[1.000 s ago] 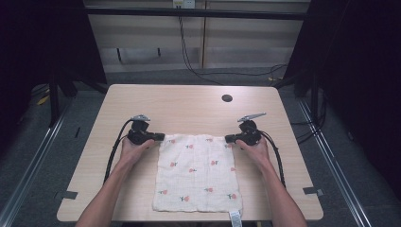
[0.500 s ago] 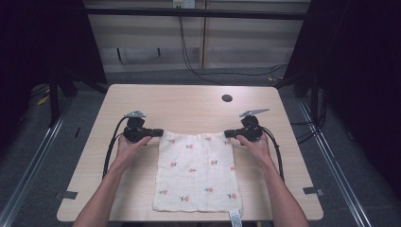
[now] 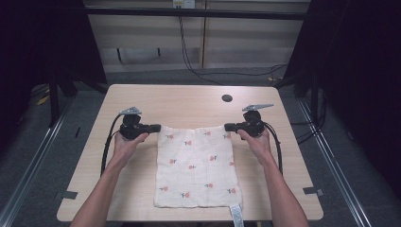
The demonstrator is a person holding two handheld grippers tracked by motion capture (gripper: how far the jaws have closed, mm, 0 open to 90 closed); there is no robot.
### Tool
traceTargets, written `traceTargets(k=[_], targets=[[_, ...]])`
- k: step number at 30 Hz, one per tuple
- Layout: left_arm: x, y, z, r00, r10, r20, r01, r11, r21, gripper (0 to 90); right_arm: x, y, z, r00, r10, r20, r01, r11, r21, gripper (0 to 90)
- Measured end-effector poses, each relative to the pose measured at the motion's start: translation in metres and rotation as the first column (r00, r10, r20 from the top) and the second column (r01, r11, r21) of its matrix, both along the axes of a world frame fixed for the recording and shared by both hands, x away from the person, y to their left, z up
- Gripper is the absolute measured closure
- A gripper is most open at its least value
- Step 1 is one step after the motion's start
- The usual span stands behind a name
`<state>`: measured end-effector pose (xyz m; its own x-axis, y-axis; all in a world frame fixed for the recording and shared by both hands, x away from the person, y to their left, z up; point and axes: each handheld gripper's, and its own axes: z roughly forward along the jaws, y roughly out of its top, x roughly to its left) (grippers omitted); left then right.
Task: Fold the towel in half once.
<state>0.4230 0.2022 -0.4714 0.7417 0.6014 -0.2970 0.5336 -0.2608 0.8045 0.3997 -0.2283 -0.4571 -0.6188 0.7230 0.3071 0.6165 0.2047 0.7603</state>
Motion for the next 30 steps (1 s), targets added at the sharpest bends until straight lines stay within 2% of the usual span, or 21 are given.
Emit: traceTargets(k=[2, 4, 7, 11, 13, 14, 16, 18, 20, 26, 30], targets=[[-0.005, -0.001, -0.001, 1.0000, -0.004, -0.003, 0.004, 0.9999, -0.011, 88.3, -0.005, -0.001, 0.001, 1.0000, 0.005, 0.002, -0.005, 1.0000, 0.008, 87.8], [-0.010, -0.003, -0.001, 0.9998, -0.016, 0.014, 0.015, 0.9997, 0.017, 88.3, -0.009, -0.002, 0.002, 0.9999, 0.009, 0.009, -0.009, 0.9998, 0.016, 87.8], [-0.018, -0.001, 0.003, 0.9994, -0.022, 0.028, 0.022, 0.9997, 0.000, 88.3, -0.016, -0.003, 0.003, 0.9997, 0.020, 0.016, -0.020, 0.9996, 0.022, 87.8], [-0.024, 0.004, 0.007, 0.9990, -0.016, 0.041, 0.016, 0.9999, 0.000, 88.3, -0.025, -0.003, 0.009, 0.9987, 0.035, 0.037, -0.036, 0.9990, 0.026, 87.8], [-0.028, 0.006, 0.011, 0.9982, -0.028, 0.052, 0.028, 0.9996, 0.006, 88.3, -0.028, -0.004, 0.012, 0.9979, 0.042, 0.050, -0.044, 0.9983, 0.039, 87.9], [-0.032, 0.006, 0.012, 0.9984, -0.025, 0.051, 0.026, 0.9996, -0.007, 88.3, -0.030, -0.005, 0.013, 0.9975, 0.047, 0.053, -0.049, 0.9979, 0.043, 87.9], [-0.037, 0.006, 0.015, 0.9976, -0.038, 0.059, 0.038, 0.9993, -0.006, 88.3, -0.033, -0.007, 0.013, 0.9980, 0.041, 0.049, -0.045, 0.9965, 0.071, 87.9], [-0.042, 0.007, 0.016, 0.9968, -0.039, 0.070, 0.039, 0.9992, 0.008, 88.3, -0.036, -0.008, 0.012, 0.9978, 0.046, 0.048, -0.048, 0.9972, 0.057, 87.9], [-0.045, 0.010, 0.017, 0.9970, -0.036, 0.068, 0.037, 0.9991, -0.018, 88.3, -0.040, -0.009, 0.012, 0.9977, 0.046, 0.050, -0.049, 0.9970, 0.059, 87.9], [-0.058, 0.012, 0.023, 0.9951, -0.044, 0.088, 0.048, 0.9982, -0.036, 88.3, -0.052, -0.011, 0.015, 0.9966, 0.052, 0.064, -0.055, 0.9972, 0.050, 87.9], [-0.067, 0.011, 0.024, 0.9945, -0.058, 0.087, 0.062, 0.9972, -0.042, 88.3, -0.061, -0.013, 0.018, 0.9958, 0.053, 0.074, -0.057, 0.9971, 0.050, 87.9]])
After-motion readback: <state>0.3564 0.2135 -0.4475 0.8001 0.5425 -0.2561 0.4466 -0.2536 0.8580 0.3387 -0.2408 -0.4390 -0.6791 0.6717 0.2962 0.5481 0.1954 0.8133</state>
